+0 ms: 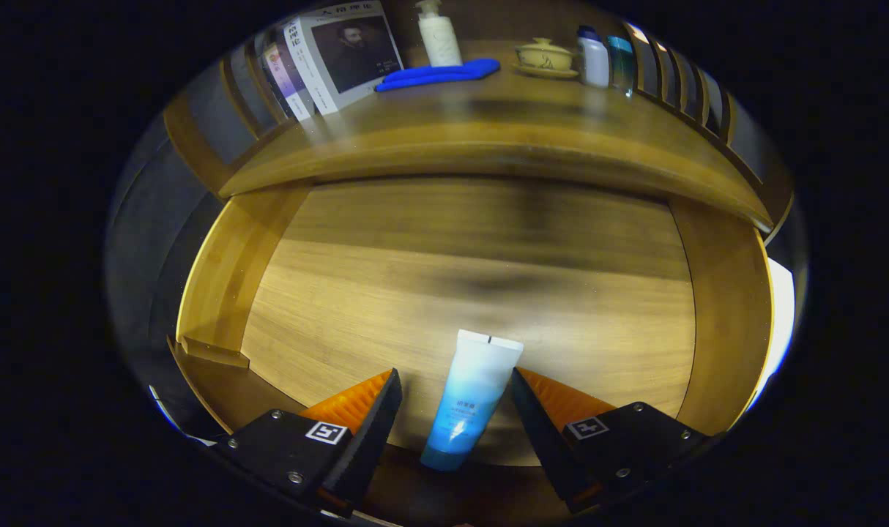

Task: Pull open the drawer, take out the items inside it, and place them on the countertop above the cabinet.

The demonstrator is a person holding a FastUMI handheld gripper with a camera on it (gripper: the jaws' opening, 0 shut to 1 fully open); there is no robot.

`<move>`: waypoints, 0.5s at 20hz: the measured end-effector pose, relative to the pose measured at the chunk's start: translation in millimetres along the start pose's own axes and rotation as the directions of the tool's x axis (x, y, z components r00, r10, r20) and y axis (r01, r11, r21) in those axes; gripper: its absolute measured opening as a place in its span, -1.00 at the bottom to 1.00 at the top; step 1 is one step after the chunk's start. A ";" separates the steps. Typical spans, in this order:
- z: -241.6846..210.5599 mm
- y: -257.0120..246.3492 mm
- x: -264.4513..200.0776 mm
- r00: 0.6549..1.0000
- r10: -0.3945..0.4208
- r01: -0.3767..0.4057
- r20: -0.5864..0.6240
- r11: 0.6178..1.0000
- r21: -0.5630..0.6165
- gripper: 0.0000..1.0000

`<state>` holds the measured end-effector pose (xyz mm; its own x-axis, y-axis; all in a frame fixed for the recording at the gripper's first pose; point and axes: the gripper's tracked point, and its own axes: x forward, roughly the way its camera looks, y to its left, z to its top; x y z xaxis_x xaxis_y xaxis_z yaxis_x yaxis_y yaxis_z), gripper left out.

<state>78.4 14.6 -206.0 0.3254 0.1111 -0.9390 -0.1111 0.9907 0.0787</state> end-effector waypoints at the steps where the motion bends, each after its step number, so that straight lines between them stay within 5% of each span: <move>1: -2.8 -0.1 0.6 1.000 0.000 0.000 -0.017 1.000 0.001 0.85; 6: -12.1 -11.7 7.4 0.997 -0.042 0.041 -0.061 0.999 -0.026 0.64; 10: -8.7 -12.6 7.5 0.999 -0.028 0.027 -0.021 0.998 -0.064 0.12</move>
<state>74.0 2.3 -216.9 0.3086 0.0813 -0.9477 -0.1618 0.9863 0.0319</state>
